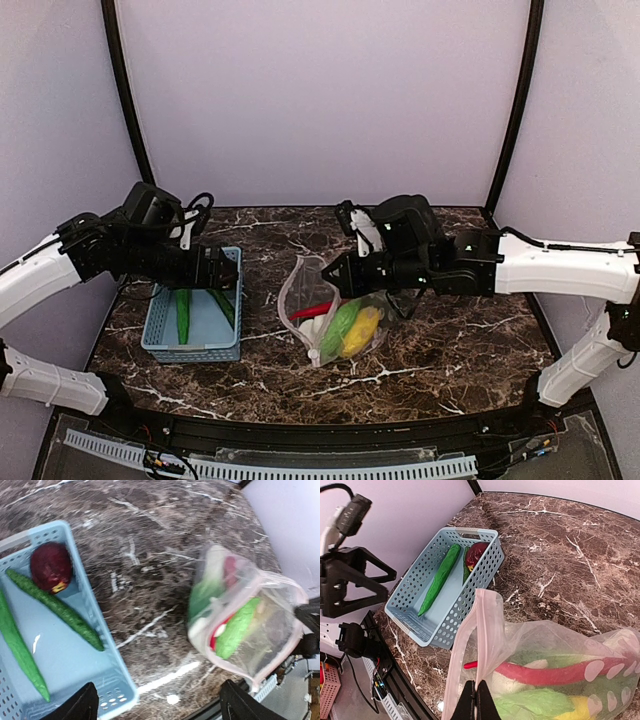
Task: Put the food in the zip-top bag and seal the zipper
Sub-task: Adjust the fake vegetable in the zipper food storage bag, then pick up the fake vegetable from the bin.
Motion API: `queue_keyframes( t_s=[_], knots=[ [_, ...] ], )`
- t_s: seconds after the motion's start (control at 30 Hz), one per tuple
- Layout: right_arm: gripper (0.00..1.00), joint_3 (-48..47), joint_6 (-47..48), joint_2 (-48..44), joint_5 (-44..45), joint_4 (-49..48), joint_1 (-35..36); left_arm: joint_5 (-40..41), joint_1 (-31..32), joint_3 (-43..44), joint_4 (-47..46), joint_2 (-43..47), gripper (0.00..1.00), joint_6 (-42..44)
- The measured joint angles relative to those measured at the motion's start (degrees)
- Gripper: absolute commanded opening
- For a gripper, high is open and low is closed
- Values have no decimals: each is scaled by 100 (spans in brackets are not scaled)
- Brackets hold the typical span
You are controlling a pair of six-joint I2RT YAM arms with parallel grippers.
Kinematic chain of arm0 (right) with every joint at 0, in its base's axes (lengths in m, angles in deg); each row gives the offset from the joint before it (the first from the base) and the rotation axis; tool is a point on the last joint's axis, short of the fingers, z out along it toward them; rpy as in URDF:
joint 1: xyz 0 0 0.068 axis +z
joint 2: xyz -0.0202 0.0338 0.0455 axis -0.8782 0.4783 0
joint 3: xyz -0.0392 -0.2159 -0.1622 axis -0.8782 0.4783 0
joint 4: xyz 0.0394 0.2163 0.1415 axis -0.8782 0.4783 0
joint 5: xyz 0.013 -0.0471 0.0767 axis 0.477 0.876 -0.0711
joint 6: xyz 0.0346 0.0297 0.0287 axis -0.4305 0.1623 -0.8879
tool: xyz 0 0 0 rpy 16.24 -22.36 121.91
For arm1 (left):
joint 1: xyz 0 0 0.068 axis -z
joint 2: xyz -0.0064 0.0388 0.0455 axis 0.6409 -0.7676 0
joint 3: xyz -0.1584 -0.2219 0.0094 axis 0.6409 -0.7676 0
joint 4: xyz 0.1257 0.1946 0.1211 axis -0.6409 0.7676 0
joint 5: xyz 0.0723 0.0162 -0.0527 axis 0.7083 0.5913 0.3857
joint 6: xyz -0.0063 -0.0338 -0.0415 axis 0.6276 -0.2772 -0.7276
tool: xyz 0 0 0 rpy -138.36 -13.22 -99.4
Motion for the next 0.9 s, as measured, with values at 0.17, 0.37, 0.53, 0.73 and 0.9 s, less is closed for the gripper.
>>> queue_keyframes(
  t_s=[0.17,0.37,0.53,0.73,0.9],
  knots=[
    [0,20,2,-33,0,-2,0,251,-732,-763,44,-92,78,-20],
    [0,48,4,-131,2,4,-20,527,-1469,-1388,-105,-118,66,-24],
    [0,87,4,-203,0,2,-52,811,-1853,-1812,-313,-107,63,-68],
    [0,87,4,-221,-7,0,-107,820,-2092,-2280,-577,-203,62,-87],
    [0,90,4,-223,-11,0,-109,778,-2273,-2500,-855,-404,57,-85]
  ],
)
